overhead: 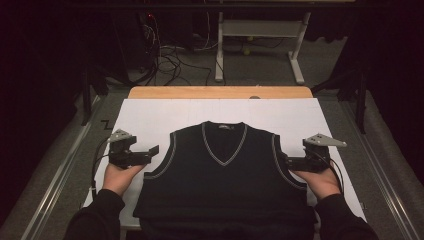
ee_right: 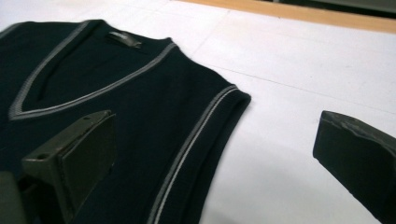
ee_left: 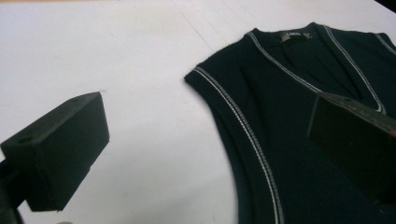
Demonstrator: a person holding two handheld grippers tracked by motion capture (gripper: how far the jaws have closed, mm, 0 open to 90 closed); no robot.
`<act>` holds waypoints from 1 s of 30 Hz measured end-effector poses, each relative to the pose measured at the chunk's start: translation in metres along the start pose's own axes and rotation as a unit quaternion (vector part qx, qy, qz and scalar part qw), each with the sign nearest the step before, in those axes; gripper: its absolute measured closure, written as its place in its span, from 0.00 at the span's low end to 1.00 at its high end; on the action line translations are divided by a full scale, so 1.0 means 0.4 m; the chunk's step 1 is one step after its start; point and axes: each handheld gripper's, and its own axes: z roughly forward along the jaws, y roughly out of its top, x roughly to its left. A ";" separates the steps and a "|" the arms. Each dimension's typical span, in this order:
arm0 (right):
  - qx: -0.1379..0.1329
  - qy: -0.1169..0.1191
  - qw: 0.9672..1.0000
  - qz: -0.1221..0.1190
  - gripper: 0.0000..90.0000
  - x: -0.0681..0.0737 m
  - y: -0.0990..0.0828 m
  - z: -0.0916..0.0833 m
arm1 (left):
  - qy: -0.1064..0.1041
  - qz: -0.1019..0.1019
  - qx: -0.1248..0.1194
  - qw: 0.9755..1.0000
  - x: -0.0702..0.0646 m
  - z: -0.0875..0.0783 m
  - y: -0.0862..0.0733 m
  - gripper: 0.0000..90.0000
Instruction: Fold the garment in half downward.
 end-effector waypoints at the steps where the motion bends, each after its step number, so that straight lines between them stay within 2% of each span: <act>1: 0.008 -0.004 1.000 0.004 0.02 -0.008 0.008 0.023 | 0.004 -0.008 0.007 1.000 0.009 0.022 0.010 0.00; 3: 0.009 -0.005 1.000 0.004 0.02 -0.010 0.011 0.030 | 0.003 -0.013 0.009 1.000 0.016 0.034 0.018 0.00; 5: 0.021 -0.008 1.000 0.003 0.05 -0.018 0.022 0.061 | -0.004 -0.020 0.019 1.000 0.024 0.056 0.032 0.00; 8: 0.029 -0.014 0.999 -0.001 0.05 -0.022 0.027 0.078 | -0.001 -0.009 0.040 0.999 0.028 0.085 0.051 0.00; 9: 0.037 -0.015 0.999 0.006 0.06 -0.026 0.033 0.097 | 0.002 -0.001 0.049 0.999 0.027 0.098 0.061 0.00; 10: 0.037 -0.015 0.999 0.006 0.06 -0.026 0.033 0.097 | 0.003 0.001 0.048 0.999 0.026 0.105 0.066 0.00; 15: 0.055 -0.016 0.998 0.013 0.10 -0.032 0.053 0.137 | 0.001 0.004 0.072 0.997 0.021 0.160 0.097 0.01; 17: 0.067 -0.017 0.997 0.014 0.11 -0.030 0.059 0.153 | -0.002 -0.003 0.084 0.996 0.019 0.182 0.103 0.01; 19: 0.083 -0.020 0.996 0.021 0.17 -0.027 0.058 0.177 | 0.003 -0.007 0.100 0.995 0.014 0.207 0.110 0.05; 21: 0.086 -0.023 0.996 0.019 0.17 -0.027 0.057 0.184 | 0.007 -0.009 0.114 0.993 0.009 0.226 0.113 0.05; 22: 0.093 -0.028 0.995 0.019 0.18 -0.028 0.056 0.192 | 0.017 -0.010 0.125 0.992 0.004 0.239 0.113 0.06; 23: 0.106 -0.030 0.994 0.019 0.19 -0.032 0.055 0.202 | 0.032 -0.014 0.138 0.990 0.001 0.250 0.113 0.12; 24: 0.119 -0.030 0.992 0.014 0.21 -0.034 0.055 0.215 | 0.041 -0.018 0.152 0.987 -0.002 0.261 0.111 0.21; 25: 0.123 -0.030 0.992 0.013 0.23 -0.035 0.055 0.218 | 0.055 -0.011 0.156 0.986 -0.014 0.269 0.110 0.22; 28: 0.128 -0.032 0.991 0.013 0.27 -0.034 0.058 0.227 | 0.062 -0.005 0.158 0.985 -0.026 0.274 0.112 0.29; 30: 0.131 -0.036 0.991 0.010 0.30 -0.030 0.057 0.235 | 0.069 -0.007 0.165 0.984 -0.032 0.279 0.116 0.31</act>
